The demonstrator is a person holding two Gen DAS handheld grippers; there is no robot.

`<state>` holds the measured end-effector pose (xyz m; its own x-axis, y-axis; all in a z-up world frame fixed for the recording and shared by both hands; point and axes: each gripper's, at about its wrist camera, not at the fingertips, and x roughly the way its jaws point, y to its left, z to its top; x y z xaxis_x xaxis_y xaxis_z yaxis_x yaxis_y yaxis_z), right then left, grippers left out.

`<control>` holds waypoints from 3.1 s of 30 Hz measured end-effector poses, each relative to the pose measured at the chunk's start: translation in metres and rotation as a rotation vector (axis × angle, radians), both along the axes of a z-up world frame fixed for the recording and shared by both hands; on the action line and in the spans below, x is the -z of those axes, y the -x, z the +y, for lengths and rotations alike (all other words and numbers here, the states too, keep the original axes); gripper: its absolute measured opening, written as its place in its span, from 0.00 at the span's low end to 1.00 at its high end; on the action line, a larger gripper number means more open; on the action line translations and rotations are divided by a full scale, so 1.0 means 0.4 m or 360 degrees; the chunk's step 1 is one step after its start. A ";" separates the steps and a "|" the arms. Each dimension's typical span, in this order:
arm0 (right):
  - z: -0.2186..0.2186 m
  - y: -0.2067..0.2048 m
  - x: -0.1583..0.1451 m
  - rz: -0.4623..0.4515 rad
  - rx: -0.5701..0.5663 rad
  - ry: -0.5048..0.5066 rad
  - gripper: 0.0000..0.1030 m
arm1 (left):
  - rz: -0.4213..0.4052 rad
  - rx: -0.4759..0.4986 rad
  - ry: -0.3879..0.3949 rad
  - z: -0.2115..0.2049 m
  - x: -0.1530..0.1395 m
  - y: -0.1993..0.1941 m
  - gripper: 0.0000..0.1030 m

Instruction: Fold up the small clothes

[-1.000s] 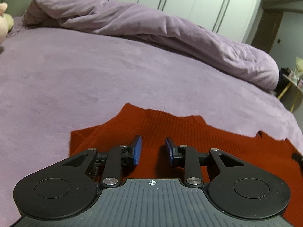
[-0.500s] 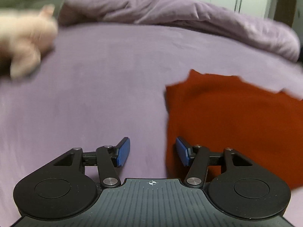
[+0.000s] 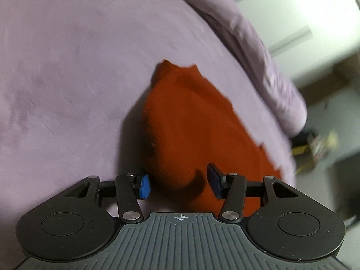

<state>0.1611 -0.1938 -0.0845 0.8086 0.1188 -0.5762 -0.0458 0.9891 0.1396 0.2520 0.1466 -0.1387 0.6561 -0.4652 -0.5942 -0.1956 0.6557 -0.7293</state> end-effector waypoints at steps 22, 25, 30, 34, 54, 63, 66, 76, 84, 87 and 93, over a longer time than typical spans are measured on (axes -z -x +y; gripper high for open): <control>0.260 -0.140 0.048 0.0061 -0.0270 -0.0056 0.07 | 0.0012 -0.0123 0.0008 0.036 0.026 -0.069 0.21; 0.265 -0.142 0.067 0.0064 -0.0309 -0.0035 0.07 | 0.0014 -0.0111 -0.0024 0.034 0.020 -0.067 0.21; 0.248 -0.143 0.043 0.0091 -0.0350 -0.0063 0.07 | 0.0009 -0.0103 -0.0071 0.028 0.008 -0.065 0.21; 0.219 -0.118 0.017 0.0027 -0.0255 -0.0157 0.07 | 0.0007 -0.0093 -0.0108 0.023 0.001 -0.066 0.21; 0.018 -0.003 -0.031 -0.0004 -0.0020 -0.0317 0.08 | -0.0240 0.0074 -0.0418 -0.065 -0.154 -0.042 0.17; -0.076 0.025 -0.035 -0.0046 0.0156 -0.0419 0.08 | -0.0550 0.0688 -0.0716 -0.391 -0.223 -0.025 0.12; -0.092 0.028 -0.035 -0.0039 0.0168 -0.0416 0.08 | -0.0464 0.0783 -0.0820 -0.460 -0.156 -0.037 0.12; -0.142 0.016 -0.037 0.0030 0.0188 -0.0456 0.08 | -0.0420 0.0825 -0.0603 -0.380 -0.123 0.037 0.42; -0.037 -0.073 -0.110 -0.0057 -0.0128 -0.0502 0.33 | -0.0308 0.0488 -0.0601 -0.225 -0.134 0.095 0.55; 0.034 -0.137 -0.099 0.0029 -0.0283 -0.0500 0.36 | -0.0204 0.0416 -0.0650 -0.198 -0.117 0.079 0.55; 0.102 -0.261 -0.060 0.0197 -0.0370 -0.0527 0.39 | -0.0198 0.0372 -0.0665 -0.182 -0.111 0.052 0.56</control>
